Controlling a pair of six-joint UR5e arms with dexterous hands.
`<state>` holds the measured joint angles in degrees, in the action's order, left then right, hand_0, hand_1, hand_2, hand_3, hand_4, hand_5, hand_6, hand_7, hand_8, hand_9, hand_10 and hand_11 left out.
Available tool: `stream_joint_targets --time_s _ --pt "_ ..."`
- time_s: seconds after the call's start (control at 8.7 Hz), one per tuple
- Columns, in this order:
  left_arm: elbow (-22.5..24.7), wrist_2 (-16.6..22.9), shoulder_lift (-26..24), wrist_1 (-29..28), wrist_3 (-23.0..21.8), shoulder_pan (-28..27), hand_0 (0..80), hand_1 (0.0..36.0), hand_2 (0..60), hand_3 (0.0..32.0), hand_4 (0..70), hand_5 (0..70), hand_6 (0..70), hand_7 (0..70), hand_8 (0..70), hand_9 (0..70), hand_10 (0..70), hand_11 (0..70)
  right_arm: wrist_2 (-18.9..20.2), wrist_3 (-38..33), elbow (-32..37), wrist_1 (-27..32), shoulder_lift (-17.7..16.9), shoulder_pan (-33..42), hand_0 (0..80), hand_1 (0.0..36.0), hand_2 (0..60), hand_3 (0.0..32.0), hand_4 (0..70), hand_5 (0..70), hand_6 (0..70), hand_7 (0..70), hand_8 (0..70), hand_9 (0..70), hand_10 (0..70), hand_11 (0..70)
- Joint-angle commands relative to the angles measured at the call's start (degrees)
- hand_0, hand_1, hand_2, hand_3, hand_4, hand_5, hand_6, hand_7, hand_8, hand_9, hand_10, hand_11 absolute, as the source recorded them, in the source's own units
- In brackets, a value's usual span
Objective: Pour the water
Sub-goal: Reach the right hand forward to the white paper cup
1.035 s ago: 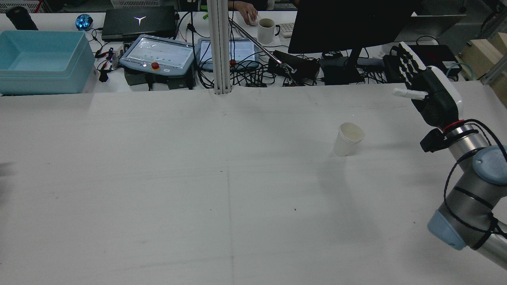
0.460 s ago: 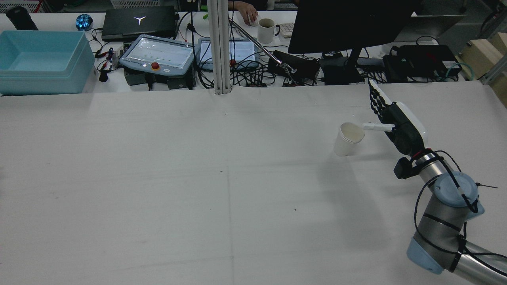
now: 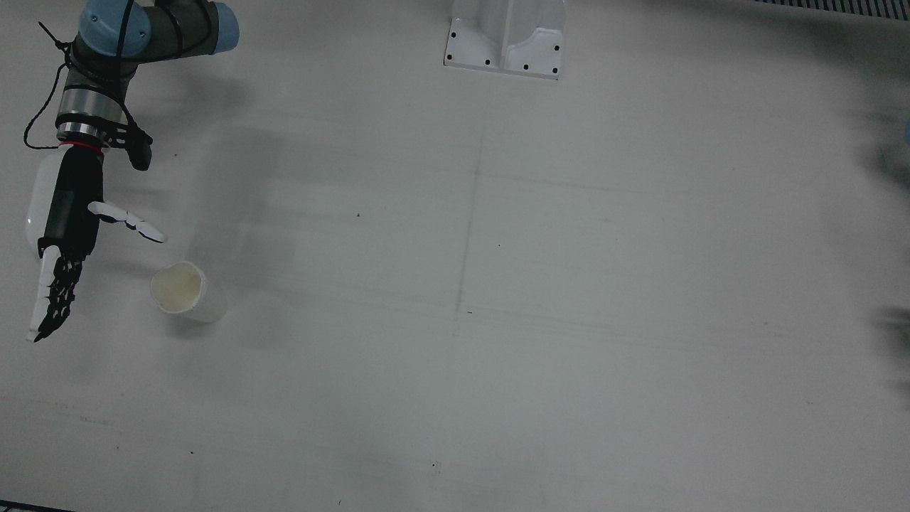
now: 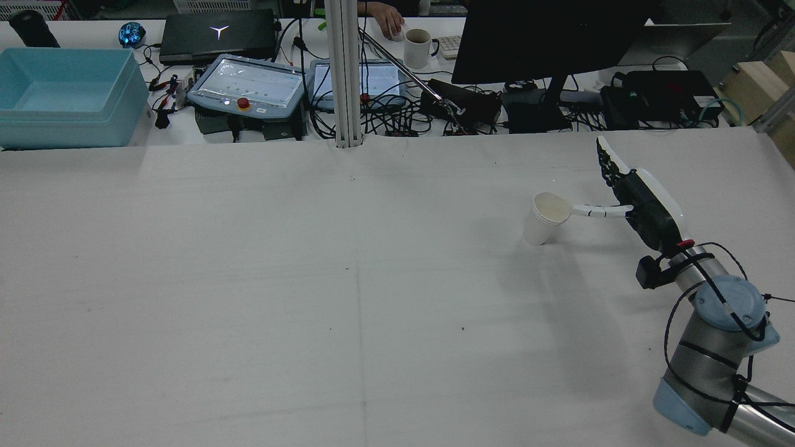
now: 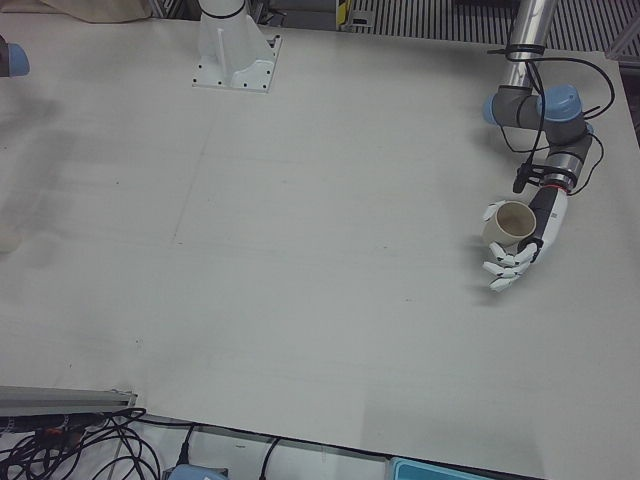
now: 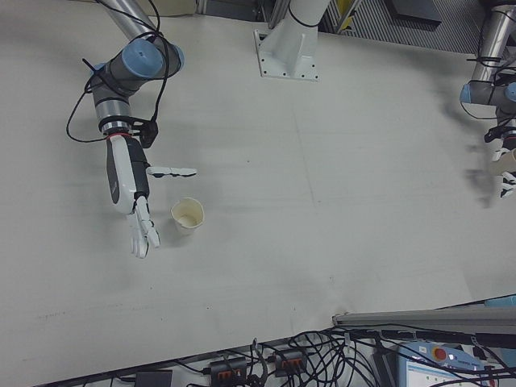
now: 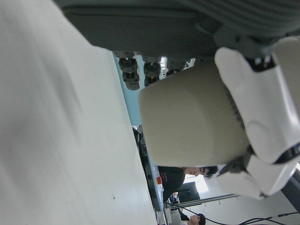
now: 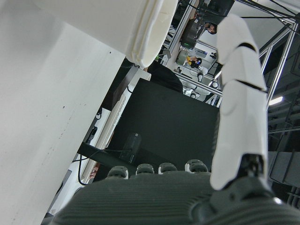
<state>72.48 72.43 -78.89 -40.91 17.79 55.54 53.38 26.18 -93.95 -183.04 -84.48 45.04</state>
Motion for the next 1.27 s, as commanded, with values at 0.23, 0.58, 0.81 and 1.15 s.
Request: stream_joint_targets --time_s 0.23,0.58,0.81,1.15 --pt "0.5 0.0 0.8 -0.1 -0.1 0.1 46.6 19.6 57.6 0.0 46.0 70.0 23.5 41.3 12.4 21.2 9.6 14.6 0.0 5.0 2.0 0.3 1.2 -2.9 57.7 28.9 14.8 7.6 0.0 2.0 0.0 0.0 0.0 0.0 0.0 0.0" --pt "0.6 0.0 0.8 -0.1 -0.2 0.2 46.9 19.6 56.3 0.0 45.5 70.0 23.4 41.1 12.2 21.0 9.6 14.6 -0.1 4.5 3.6 0.4 0.9 -3.2 55.0 26.5 13.8 5.0 0.0 2.2 0.0 0.0 0.0 0.0 0.0 0.0" --pt "0.6 0.0 1.1 -0.1 -0.2 0.1 47.0 19.4 55.2 0.0 45.2 70.0 23.2 40.9 12.2 20.9 9.5 14.5 -0.2 4.6 4.8 0.6 1.2 -3.4 53.3 24.7 13.3 3.4 0.0 2.8 0.0 0.0 0.0 0.0 0.0 0.0" --pt "0.6 0.0 1.2 -0.1 -0.2 0.1 47.5 19.3 52.1 0.0 45.6 70.0 23.1 40.6 12.2 20.8 9.6 14.7 -0.3 4.8 7.6 1.0 3.2 -3.7 51.6 22.4 12.7 0.4 0.0 3.1 0.0 0.0 0.0 0.0 0.0 0.0"
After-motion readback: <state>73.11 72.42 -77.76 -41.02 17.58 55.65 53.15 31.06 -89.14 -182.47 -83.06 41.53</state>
